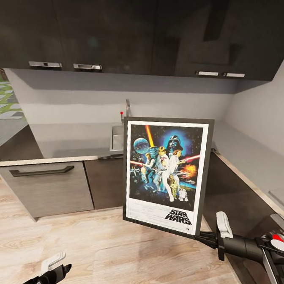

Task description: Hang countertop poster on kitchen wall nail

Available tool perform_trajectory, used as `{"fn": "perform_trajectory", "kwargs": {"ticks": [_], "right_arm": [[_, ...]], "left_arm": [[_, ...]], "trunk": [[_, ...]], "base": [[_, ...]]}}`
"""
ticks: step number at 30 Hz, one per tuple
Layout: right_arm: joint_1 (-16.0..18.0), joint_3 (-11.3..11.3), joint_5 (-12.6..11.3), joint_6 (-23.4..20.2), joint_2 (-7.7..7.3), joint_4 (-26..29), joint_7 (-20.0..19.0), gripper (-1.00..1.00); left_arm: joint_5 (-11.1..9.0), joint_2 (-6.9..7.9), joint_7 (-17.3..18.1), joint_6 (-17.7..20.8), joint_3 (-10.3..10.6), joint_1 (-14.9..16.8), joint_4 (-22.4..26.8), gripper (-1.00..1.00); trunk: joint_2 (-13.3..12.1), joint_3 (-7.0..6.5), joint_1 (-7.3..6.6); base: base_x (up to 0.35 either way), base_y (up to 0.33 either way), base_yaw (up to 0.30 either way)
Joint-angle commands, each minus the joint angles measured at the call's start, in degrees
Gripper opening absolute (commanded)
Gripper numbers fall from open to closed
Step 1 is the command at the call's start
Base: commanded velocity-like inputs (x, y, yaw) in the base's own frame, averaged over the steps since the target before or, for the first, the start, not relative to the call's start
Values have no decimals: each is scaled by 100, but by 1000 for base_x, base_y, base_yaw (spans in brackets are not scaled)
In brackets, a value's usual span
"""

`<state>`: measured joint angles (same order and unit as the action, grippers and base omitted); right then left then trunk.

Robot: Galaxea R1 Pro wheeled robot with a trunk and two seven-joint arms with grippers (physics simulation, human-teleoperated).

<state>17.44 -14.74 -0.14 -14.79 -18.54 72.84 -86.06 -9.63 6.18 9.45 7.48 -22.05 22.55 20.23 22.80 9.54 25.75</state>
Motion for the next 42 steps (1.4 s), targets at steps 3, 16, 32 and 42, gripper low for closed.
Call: {"fn": "perform_trajectory", "kwargs": {"ticks": [3,16,32,42], "right_arm": [[5,-3,-3,-77,0,2,-33,-100],[5,-11,-8,-77,-3,2,-41,-100],[-4,-175,-12,-68,0,10,-42,-100],[-11,-178,-12,-68,0,10,-42,-100]], "left_arm": [[-48,-3,33,52,-32,3,8,100],[-48,6,39,38,-36,3,15,100],[-45,36,40,-58,-41,3,-7,100],[-46,58,40,-537,-36,3,-256,100]], "trunk": [[12,12,3],[12,12,3],[12,12,3],[12,-32,3]], "base": [[0,0,0],[0,0,0],[0,0,218],[0,0,64]]}}
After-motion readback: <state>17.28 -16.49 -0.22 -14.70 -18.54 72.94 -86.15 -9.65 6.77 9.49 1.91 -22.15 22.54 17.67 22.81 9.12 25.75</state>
